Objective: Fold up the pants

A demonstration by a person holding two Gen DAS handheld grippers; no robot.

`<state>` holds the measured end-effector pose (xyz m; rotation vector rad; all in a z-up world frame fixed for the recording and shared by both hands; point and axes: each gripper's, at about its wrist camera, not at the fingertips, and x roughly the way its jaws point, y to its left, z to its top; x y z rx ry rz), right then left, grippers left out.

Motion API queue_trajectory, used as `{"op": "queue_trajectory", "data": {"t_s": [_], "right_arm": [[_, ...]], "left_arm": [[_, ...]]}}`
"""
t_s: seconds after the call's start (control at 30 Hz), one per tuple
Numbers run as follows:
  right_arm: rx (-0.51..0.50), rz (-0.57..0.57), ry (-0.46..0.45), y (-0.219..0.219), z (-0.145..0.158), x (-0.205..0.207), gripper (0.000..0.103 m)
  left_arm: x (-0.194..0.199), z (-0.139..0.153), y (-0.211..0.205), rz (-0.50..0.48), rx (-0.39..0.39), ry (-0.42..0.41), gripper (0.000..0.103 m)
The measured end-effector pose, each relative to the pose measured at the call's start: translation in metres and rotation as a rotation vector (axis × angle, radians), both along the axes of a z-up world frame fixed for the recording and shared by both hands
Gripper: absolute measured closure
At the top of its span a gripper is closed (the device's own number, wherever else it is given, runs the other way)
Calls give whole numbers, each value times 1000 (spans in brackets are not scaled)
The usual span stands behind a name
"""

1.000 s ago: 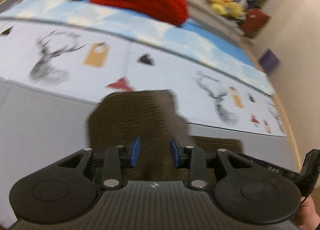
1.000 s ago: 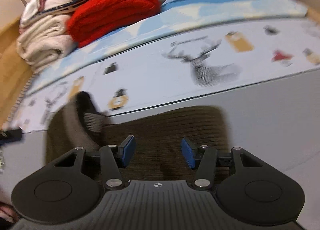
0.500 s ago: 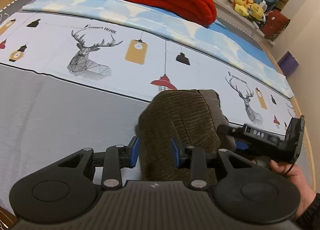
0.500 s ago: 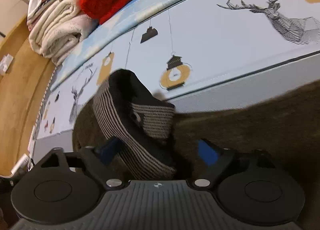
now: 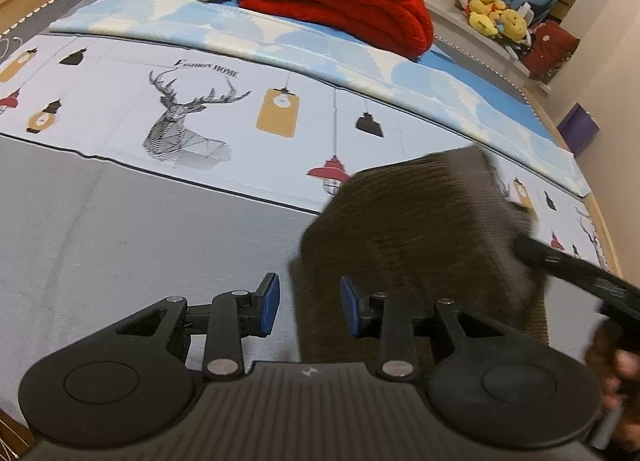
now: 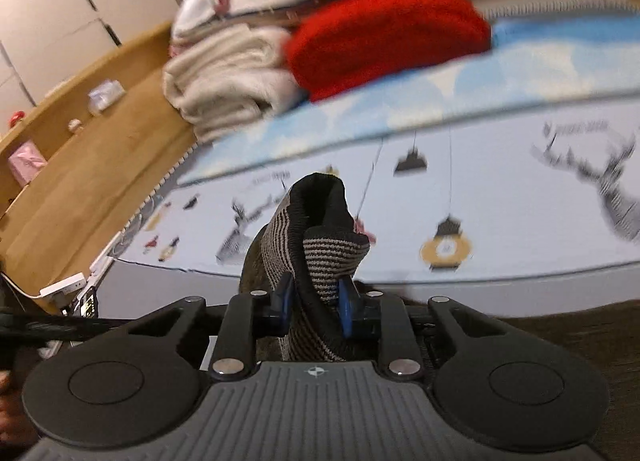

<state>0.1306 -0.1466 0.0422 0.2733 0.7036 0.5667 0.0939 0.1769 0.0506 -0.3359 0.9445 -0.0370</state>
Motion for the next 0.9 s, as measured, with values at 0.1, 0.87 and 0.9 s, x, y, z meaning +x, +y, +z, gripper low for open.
{"op": "queue_trajectory", "data": {"t_s": [0.1, 0.87, 0.9], "right_arm": [[12, -99, -39, -44, 26, -25, 79], [-280, -227, 92, -146, -19, -39, 52], [-309, -205, 68, -142, -21, -33, 52]], "left_arm": [[0, 4, -15, -31, -2, -18, 66], [-20, -83, -191, -787, 252, 187, 60], [-27, -93, -197, -826, 321, 190, 59]]}}
